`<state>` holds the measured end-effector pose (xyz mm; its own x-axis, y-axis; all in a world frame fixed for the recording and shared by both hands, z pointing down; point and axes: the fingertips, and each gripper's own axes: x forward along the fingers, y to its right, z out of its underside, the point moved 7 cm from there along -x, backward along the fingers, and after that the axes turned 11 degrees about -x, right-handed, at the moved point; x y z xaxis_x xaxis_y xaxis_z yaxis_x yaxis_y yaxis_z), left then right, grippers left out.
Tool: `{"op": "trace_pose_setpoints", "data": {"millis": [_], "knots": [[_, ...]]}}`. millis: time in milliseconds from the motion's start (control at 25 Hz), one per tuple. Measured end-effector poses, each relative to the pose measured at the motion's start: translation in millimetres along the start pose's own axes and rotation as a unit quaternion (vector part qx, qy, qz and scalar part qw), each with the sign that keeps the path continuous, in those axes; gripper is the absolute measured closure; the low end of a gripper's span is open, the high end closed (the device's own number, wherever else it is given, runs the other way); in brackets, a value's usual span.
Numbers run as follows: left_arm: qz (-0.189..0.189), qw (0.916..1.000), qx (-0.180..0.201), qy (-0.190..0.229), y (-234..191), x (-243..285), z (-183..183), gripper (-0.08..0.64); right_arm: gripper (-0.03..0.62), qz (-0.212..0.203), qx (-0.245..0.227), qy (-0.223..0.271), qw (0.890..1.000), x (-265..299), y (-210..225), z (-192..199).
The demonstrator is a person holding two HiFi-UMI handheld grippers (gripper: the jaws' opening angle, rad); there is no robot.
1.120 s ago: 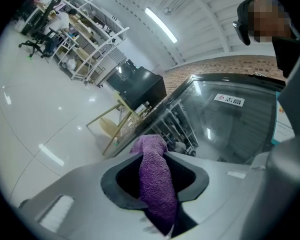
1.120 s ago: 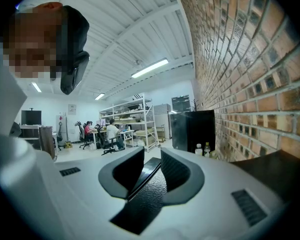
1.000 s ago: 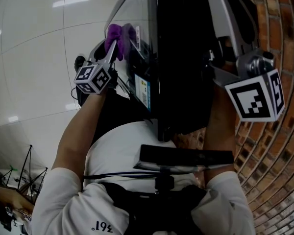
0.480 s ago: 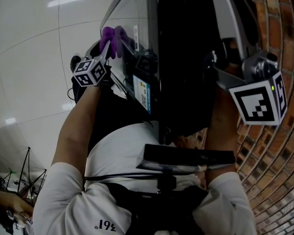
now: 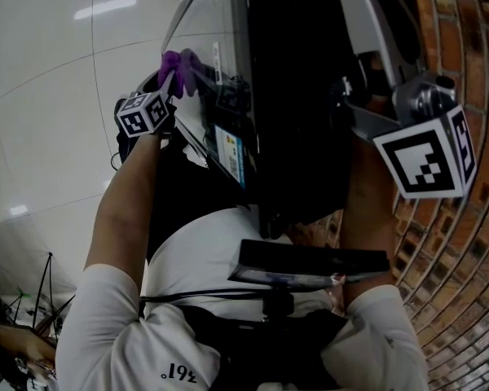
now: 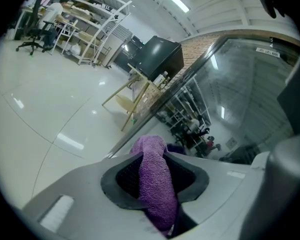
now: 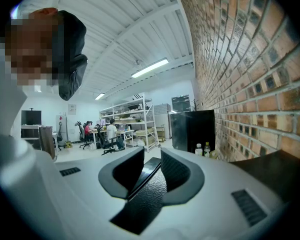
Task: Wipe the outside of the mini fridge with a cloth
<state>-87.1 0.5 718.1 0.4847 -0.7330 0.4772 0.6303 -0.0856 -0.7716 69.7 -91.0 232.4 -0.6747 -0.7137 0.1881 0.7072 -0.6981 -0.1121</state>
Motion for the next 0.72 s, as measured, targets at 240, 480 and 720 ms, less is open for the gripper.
{"op": "trace_pose_setpoints", "data": {"millis": [240, 480, 720], "knots": [[0.038, 0.9984, -0.006, 0.042, 33.6, -28.7, -25.5, 0.454, 0.499, 0.002, 0.003, 0.003, 1.000, -0.7, 1.1, 2.0], [0.116, 0.9884, -0.003, 0.098, 121.0, -100.7, -68.6, 0.453, 0.499, 0.012, -0.003, -0.003, 1.000, -4.8, 3.8, 2.2], [0.166, 0.9790, 0.003, 0.119, 201.1, -173.0, -102.3, 0.453, 0.499, 0.013, -0.004, -0.016, 1.000, -1.9, 1.7, 4.7]]}}
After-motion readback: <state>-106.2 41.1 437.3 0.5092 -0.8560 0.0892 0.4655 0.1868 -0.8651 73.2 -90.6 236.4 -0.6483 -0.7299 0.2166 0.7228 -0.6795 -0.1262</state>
